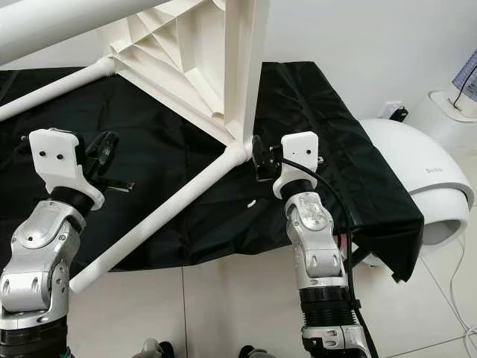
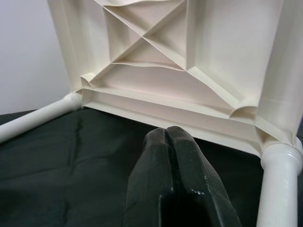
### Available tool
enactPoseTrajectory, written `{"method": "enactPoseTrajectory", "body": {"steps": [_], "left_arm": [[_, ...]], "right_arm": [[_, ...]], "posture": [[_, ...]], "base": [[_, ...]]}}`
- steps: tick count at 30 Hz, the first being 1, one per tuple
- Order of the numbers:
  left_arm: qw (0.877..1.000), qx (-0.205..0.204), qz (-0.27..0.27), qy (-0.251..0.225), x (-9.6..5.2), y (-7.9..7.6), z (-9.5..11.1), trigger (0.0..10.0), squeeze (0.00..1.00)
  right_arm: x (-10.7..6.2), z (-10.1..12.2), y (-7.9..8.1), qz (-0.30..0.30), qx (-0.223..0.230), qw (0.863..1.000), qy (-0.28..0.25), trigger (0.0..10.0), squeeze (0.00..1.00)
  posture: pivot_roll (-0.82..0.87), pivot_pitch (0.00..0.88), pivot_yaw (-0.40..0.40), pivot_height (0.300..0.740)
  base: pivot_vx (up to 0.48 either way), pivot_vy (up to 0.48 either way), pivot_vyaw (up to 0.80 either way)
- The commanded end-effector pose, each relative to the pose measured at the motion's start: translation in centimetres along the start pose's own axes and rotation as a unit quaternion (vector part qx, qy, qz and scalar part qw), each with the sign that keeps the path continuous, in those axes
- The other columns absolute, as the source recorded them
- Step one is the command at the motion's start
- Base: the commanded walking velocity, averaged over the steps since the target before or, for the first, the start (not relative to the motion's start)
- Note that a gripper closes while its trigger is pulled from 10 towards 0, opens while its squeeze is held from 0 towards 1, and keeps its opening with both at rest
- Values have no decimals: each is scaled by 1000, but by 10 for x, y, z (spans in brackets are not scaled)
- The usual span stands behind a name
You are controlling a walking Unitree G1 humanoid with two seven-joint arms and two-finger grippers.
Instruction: Building children table
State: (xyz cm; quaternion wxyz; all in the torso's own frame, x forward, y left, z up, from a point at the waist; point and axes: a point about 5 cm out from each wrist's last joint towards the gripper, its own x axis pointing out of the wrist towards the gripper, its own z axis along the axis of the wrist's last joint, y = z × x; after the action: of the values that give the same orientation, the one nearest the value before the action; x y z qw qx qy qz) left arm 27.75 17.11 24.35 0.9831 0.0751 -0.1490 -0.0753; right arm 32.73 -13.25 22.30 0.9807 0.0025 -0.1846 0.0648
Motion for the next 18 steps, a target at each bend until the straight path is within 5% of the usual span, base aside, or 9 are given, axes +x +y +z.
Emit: {"method": "enactPoseTrajectory", "body": {"steps": [1,18], "left_arm": [[1000,1,-11,0,-1,-2,1,10000,0],[997,-5,-75,5,21,-23,-1,10000,0]], "right_arm": [[-2,1,-1,-4,2,1000,1,10000,0],[-9,1,1,-2,2,1000,10,10000,0]], "posture": [[13,167,-16,740],[-28,176,0,740]], "base": [[0,0,0],[0,0,0]]}}
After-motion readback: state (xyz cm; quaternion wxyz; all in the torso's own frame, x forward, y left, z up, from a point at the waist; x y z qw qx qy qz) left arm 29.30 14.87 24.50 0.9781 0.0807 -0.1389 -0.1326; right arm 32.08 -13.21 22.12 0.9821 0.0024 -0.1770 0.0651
